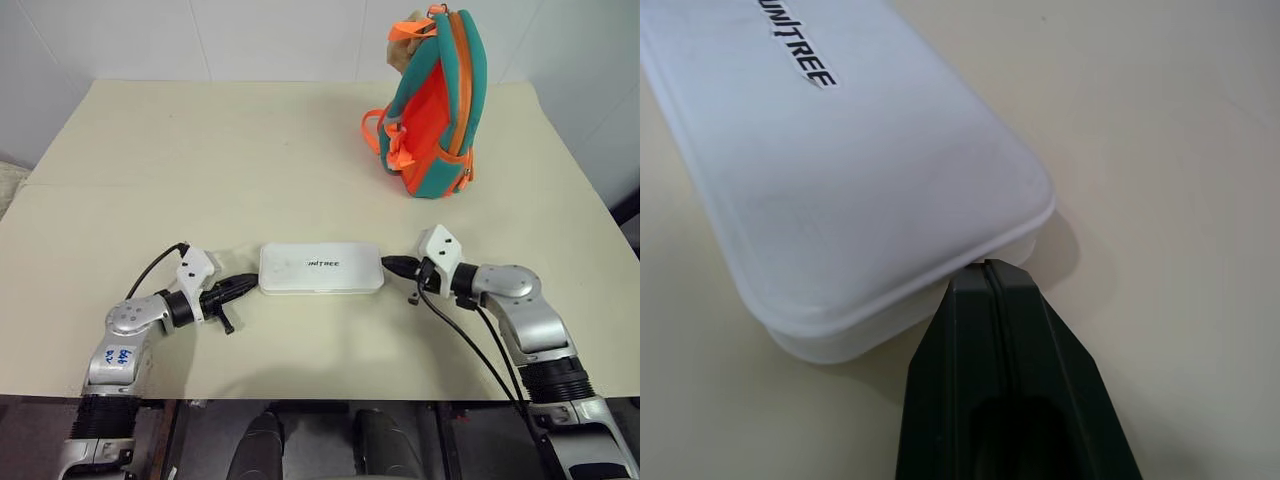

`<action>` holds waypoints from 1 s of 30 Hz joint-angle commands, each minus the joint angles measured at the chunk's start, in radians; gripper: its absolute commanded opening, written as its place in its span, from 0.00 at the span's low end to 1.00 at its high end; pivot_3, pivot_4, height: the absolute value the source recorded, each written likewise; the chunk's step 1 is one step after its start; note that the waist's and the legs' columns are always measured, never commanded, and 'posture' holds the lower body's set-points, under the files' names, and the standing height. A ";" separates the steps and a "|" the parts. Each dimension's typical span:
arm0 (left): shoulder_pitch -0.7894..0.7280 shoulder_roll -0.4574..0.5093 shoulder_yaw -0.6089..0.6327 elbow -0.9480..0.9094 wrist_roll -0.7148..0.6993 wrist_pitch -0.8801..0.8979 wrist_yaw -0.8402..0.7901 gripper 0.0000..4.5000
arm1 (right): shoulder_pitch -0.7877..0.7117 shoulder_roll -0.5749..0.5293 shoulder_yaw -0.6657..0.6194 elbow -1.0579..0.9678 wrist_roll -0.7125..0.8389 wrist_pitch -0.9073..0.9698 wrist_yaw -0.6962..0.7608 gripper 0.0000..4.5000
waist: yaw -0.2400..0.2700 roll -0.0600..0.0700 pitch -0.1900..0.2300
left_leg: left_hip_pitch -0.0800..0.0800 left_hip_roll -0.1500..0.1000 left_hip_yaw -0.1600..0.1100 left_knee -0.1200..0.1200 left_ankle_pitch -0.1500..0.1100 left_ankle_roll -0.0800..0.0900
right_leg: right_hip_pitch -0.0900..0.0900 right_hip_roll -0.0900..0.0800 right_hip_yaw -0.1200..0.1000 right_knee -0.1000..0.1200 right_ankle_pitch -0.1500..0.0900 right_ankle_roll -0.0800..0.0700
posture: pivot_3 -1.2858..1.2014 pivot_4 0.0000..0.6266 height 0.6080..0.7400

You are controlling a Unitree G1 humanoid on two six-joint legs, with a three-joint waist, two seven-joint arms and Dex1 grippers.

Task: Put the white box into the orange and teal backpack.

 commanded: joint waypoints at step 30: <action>-0.281 0.307 0.022 0.063 -0.264 0.609 -0.250 0.99 | -0.108 -0.199 -0.123 -0.296 0.413 0.734 0.059 1.00 | -0.007 0.000 0.000 | -0.005 0.000 0.000 -0.002 -0.001 0.001 | -0.006 0.000 0.000 0.000 -0.001 -0.001 | 0.52 0.24 1.00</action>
